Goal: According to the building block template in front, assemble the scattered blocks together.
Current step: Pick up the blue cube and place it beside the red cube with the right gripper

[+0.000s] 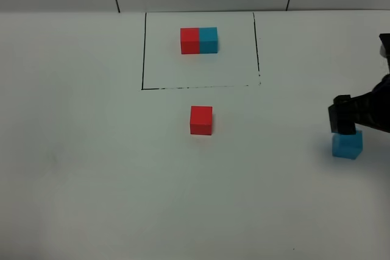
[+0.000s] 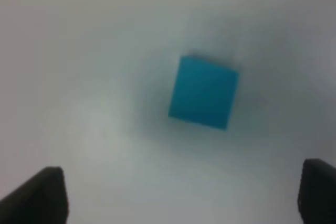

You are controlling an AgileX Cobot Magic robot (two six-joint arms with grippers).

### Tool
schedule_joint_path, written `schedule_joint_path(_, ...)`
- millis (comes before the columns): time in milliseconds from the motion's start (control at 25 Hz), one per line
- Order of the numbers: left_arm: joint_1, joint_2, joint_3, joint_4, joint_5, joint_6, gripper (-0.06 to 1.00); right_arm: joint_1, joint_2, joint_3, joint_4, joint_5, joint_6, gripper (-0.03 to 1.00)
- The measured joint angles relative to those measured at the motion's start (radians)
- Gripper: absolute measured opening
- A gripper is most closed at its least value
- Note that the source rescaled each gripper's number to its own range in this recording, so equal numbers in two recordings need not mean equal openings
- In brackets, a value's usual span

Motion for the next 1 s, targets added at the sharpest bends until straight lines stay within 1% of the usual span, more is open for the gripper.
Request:
schedule_joint_path(120,0.000,0.000,0.000,0.000,0.000,0.000,0.69,-0.031,0.103,-0.008,0.057,-0.058,-0.048,0.77)
schedule_joint_path(240,0.000,0.000,0.000,0.000,0.000,0.000,0.69,-0.059,0.183,-0.008,0.090,-0.098,-0.073,0.77)
schedule_joint_path(520,0.000,0.000,0.000,0.000,0.000,0.000,0.69,-0.100,0.297,-0.009,0.098,-0.165,-0.102,0.77)
schedule_joint_path(760,0.000,0.000,0.000,0.000,0.000,0.000,0.69,-0.122,0.355,-0.009,0.098,-0.194,-0.106,0.76)
schedule_joint_path(880,0.000,0.000,0.000,0.000,0.000,0.000,0.69,-0.122,0.367,-0.009,0.098,-0.206,-0.108,0.66)
schedule_joint_path(960,0.000,0.000,0.000,0.000,0.000,0.000,0.69,-0.122,0.372,-0.010,0.098,-0.210,-0.108,0.53)
schedule_joint_path(1000,0.000,0.000,0.000,0.000,0.000,0.000,0.69,-0.122,0.372,-0.010,0.098,-0.210,-0.109,0.44)
